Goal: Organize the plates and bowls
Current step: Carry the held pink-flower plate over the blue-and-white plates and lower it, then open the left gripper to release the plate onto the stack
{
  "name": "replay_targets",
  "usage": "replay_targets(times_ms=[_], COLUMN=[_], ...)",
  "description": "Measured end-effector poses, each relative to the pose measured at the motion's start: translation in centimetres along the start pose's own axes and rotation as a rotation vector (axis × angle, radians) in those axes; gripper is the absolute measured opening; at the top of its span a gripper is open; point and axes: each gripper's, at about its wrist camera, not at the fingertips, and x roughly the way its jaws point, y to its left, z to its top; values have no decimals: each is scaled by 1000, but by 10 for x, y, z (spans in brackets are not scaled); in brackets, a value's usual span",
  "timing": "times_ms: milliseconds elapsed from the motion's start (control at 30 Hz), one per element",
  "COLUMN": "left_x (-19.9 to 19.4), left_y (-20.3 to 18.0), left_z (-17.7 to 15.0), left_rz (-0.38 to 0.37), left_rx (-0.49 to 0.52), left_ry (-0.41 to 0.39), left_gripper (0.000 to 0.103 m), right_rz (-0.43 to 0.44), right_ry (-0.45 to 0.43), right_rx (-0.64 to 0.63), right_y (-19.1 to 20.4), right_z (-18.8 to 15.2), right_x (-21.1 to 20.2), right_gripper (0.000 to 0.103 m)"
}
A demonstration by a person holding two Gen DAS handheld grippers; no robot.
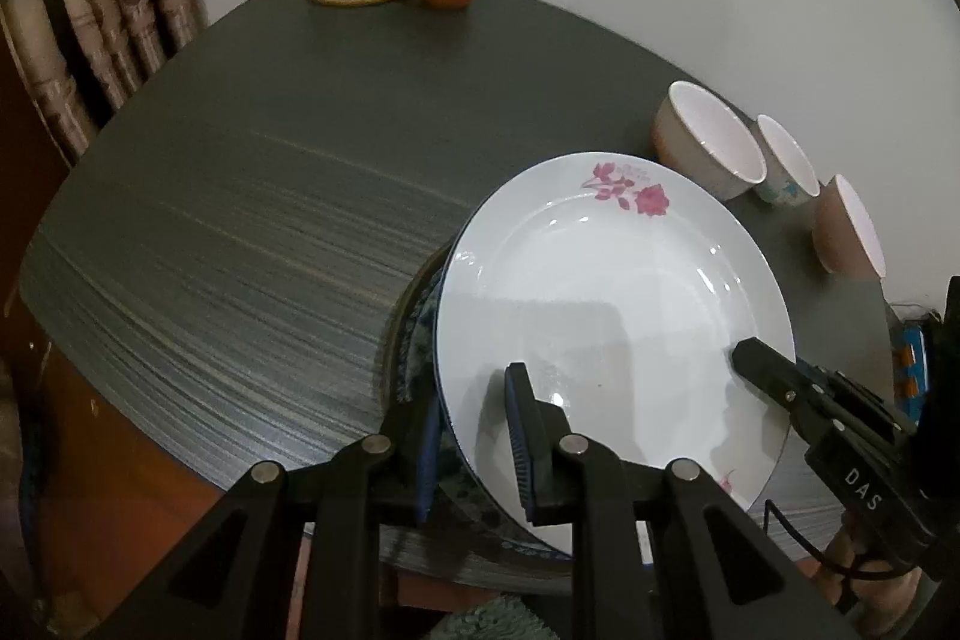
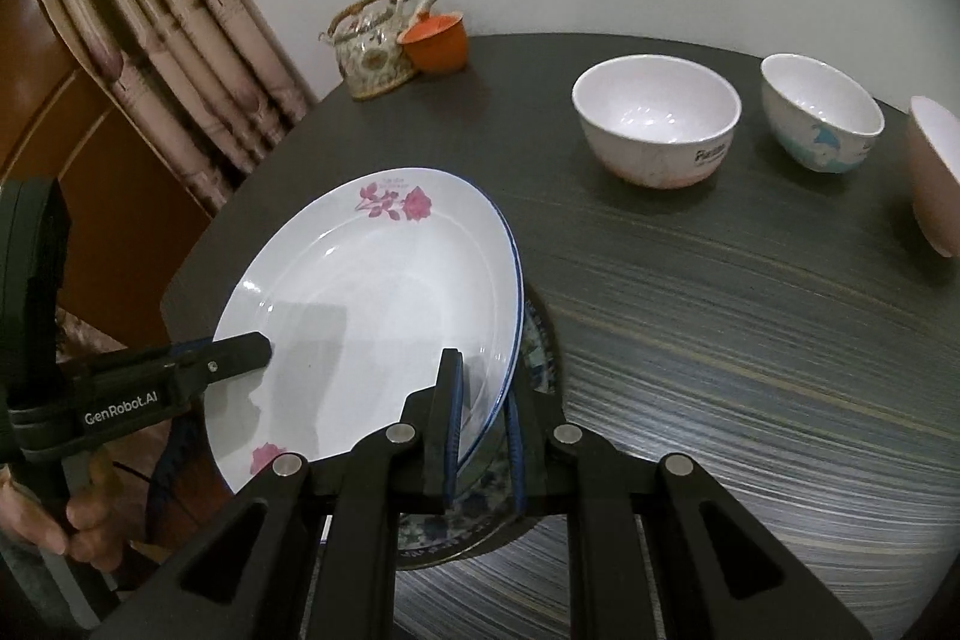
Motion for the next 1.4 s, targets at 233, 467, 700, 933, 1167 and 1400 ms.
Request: replay_targets(times_ms=[233,467,700,933,1167,1400], left_x=[14,23,25,37,38,41], left_y=[5,6,4,-11,-12,-15], left_z=[-2,-4,-3,-1,-1,0], left_rz=[14,33,43,59,65,65], left_rx=[-3,-3,1,24,35,34], left_ry=[41,62,56,55,41,34], left_gripper=[20,20,20,20,20,22], right_rz=[-16,-30,-33,-52,-82,-108], right_ry=[40,71,98,114,135,146], right_rx=[-4,-5,6,9,-1,-12], right_y=[2,3,1,1,6,11], right_z=[-8,-11,-11,-12,-16,-14], right_x=[12,21,29,33,39,41], right_gripper=[14,14,14,16,25,29])
